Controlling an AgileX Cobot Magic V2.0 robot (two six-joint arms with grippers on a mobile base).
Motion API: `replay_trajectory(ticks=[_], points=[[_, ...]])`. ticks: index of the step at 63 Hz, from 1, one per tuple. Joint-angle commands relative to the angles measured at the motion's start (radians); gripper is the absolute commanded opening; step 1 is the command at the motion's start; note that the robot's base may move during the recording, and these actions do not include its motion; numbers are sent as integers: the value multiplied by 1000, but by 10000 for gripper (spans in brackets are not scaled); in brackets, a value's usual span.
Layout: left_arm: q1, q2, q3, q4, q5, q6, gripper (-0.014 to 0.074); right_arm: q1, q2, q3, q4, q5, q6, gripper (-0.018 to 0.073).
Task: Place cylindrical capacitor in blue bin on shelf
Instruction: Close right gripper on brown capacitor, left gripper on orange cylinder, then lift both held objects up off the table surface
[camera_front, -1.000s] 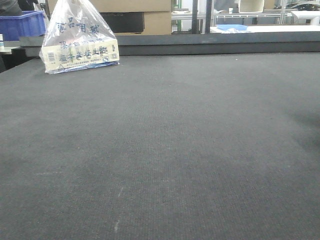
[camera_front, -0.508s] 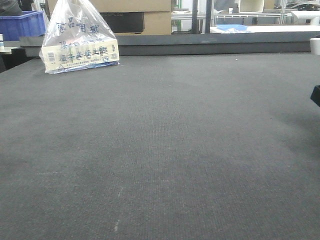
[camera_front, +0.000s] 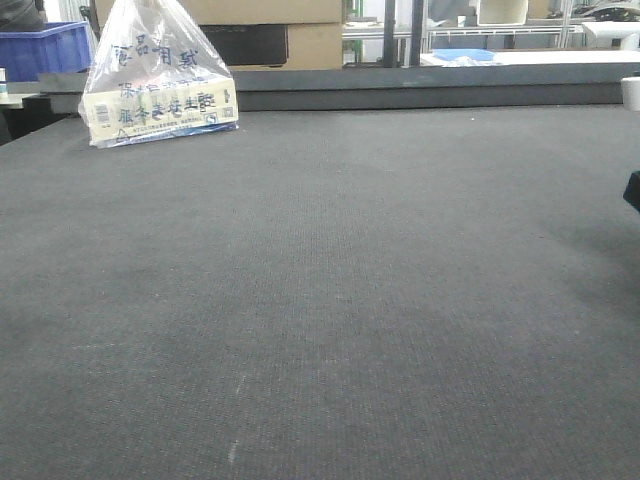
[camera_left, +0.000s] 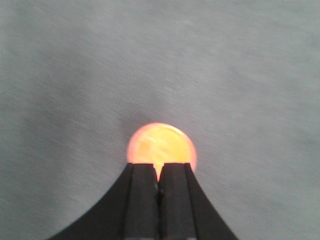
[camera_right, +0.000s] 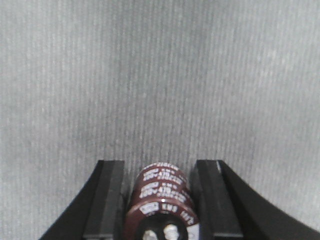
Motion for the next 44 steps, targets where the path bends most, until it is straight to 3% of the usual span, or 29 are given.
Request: replay_trajectory(ticks=[1, 9, 17, 23, 44], points=[[5, 0, -8, 31, -60, -11, 143, 2, -16, -5, -6, 2, 1, -165], [5, 21, -8, 33, -103, -11, 410, 2, -24, -5, -6, -18, 1, -165], [5, 67, -8, 7, -92, -9, 559, 2, -24, -5, -6, -27, 1, -165], [1, 106, -8, 7, -94, 0, 594, 2, -24, -5, -5, -33, 1, -165], [-74, 229, -8, 37, -127, 0, 590, 2, -24, -5, 3, -60, 1, -165]])
